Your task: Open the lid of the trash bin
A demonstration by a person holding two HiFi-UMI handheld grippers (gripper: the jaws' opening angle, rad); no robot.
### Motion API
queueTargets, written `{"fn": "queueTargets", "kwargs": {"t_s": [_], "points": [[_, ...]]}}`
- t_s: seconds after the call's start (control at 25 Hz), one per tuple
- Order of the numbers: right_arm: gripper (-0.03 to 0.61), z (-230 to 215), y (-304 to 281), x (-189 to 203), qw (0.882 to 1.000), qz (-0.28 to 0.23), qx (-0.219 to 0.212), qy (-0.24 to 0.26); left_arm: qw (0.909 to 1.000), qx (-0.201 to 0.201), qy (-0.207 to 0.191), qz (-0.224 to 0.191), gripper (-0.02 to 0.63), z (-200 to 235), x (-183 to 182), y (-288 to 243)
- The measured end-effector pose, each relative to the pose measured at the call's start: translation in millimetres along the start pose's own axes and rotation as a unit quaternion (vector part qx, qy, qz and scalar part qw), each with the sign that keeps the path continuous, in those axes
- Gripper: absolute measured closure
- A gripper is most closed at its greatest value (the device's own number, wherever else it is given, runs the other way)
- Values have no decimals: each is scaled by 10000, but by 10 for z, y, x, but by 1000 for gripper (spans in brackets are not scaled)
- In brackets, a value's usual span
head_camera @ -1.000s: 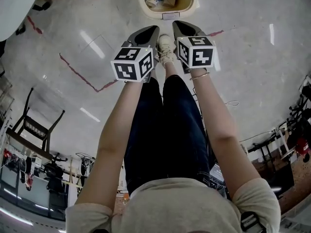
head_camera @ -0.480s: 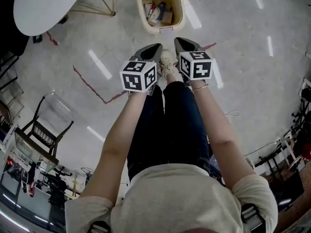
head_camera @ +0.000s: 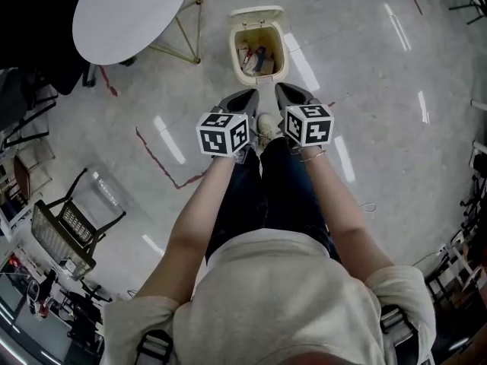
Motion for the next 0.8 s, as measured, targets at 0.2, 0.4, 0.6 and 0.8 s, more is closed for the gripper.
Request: {"fn": "queueTargets", "kwargs": {"t_s": [0.2,0.4,0.6,0.8], "points": [[571,149,447,-274,9991,-305,-75,295,9992,-135,-97,-370,604,-167,-183,270],[571,285,830,-486,9962,-676,-79,538,9965,-57,-652,-521,604,-382,-463,487],[571,469,1146,-678,9917,-927,-353,822,9909,20,-1132,-730,604,-628,-676,764],[571,623,1488,-835,9836,-1144,-468,1314,9864,62,-1281,-1027,604,-846,-699,1041]]}}
Point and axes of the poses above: the fingertips, and each gripper's own axes: y backward along the fingers, z to its left, x out of its underside, the point moved 8 cm from there along y, backward along the fingers, and after that the axes turned 13 degrees about z, right-handed, at the moved point
